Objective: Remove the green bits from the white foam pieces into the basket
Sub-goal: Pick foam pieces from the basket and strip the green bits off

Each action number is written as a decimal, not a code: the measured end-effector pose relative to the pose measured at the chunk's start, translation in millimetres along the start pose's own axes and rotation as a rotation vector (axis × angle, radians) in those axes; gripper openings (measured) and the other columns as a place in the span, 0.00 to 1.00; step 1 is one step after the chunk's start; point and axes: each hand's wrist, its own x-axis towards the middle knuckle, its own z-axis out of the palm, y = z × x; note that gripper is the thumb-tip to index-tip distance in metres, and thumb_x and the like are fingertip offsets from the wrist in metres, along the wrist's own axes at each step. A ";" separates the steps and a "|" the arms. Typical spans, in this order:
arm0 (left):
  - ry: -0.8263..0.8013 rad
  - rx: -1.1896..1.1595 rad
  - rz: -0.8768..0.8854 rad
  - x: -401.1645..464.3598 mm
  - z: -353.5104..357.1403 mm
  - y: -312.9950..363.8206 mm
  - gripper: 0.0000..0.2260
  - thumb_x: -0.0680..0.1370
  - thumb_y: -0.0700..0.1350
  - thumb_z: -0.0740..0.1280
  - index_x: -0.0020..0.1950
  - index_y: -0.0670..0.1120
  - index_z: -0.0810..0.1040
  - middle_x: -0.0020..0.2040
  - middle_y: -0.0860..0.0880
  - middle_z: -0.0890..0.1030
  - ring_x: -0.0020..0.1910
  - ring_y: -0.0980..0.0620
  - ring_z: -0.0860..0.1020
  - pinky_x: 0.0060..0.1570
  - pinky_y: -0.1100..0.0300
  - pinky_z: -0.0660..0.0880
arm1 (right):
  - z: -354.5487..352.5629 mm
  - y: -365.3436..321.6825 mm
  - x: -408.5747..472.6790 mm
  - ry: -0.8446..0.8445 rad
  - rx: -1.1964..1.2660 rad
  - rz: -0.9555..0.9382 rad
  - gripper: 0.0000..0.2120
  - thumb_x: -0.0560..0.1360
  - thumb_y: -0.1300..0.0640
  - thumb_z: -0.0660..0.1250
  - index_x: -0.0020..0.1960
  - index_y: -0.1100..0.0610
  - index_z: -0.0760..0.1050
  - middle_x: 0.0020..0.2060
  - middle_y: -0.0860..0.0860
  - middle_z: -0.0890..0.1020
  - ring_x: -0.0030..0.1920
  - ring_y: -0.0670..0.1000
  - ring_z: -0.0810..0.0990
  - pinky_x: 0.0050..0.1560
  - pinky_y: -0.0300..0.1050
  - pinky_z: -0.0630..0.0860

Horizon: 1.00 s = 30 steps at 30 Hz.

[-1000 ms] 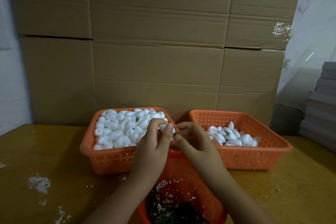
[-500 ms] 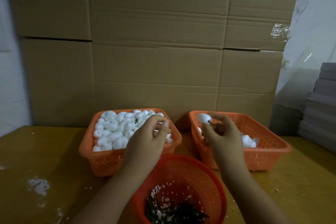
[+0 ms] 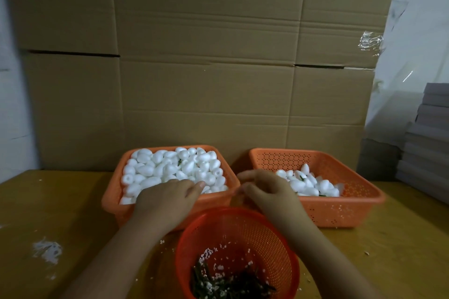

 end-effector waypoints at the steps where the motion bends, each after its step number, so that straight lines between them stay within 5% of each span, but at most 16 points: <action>1: -0.028 0.029 0.005 0.5 0.5 -0.4 0.24 0.81 0.63 0.44 0.51 0.55 0.77 0.47 0.55 0.80 0.45 0.55 0.78 0.45 0.56 0.73 | 3.6 0.2 -2.2 -0.086 -0.058 -0.011 0.08 0.78 0.64 0.65 0.53 0.54 0.80 0.39 0.54 0.85 0.36 0.49 0.81 0.44 0.55 0.78; 6: -0.074 -0.001 -0.010 0.3 1.9 -2.7 0.29 0.80 0.66 0.42 0.48 0.54 0.80 0.44 0.54 0.82 0.44 0.57 0.77 0.46 0.58 0.72 | 14.0 6.5 -11.7 -0.464 -0.463 -0.136 0.08 0.77 0.55 0.68 0.54 0.49 0.81 0.48 0.44 0.83 0.47 0.40 0.80 0.53 0.37 0.77; 11: -0.067 0.000 0.010 0.6 -0.3 -2.6 0.29 0.81 0.65 0.42 0.48 0.54 0.80 0.47 0.54 0.82 0.46 0.57 0.78 0.49 0.57 0.73 | 21.6 10.0 -19.4 -0.698 -0.647 -0.188 0.16 0.72 0.53 0.72 0.59 0.46 0.79 0.58 0.41 0.80 0.56 0.40 0.77 0.60 0.38 0.74; 14: -0.084 0.003 0.025 0.6 -0.1 -2.0 0.29 0.81 0.64 0.42 0.54 0.54 0.80 0.50 0.53 0.83 0.49 0.56 0.78 0.52 0.56 0.73 | 23.7 13.0 -20.6 -0.730 -0.722 -0.147 0.19 0.71 0.51 0.73 0.61 0.45 0.77 0.60 0.42 0.78 0.59 0.43 0.76 0.62 0.42 0.73; 20: -0.016 -0.058 0.036 0.1 1.1 -4.2 0.24 0.81 0.64 0.47 0.43 0.52 0.75 0.36 0.54 0.78 0.39 0.58 0.76 0.42 0.59 0.71 | 27.0 15.1 -21.8 -0.753 -0.755 -0.120 0.16 0.73 0.52 0.71 0.61 0.48 0.78 0.59 0.45 0.80 0.60 0.47 0.77 0.62 0.46 0.74; 30: -0.010 -0.137 0.058 0.7 -0.2 -7.7 0.21 0.81 0.64 0.51 0.40 0.53 0.73 0.33 0.55 0.77 0.38 0.59 0.76 0.39 0.59 0.68 | 30.4 20.9 -22.3 -0.711 -0.755 -0.128 0.12 0.73 0.54 0.69 0.57 0.49 0.79 0.56 0.47 0.81 0.57 0.49 0.78 0.59 0.46 0.75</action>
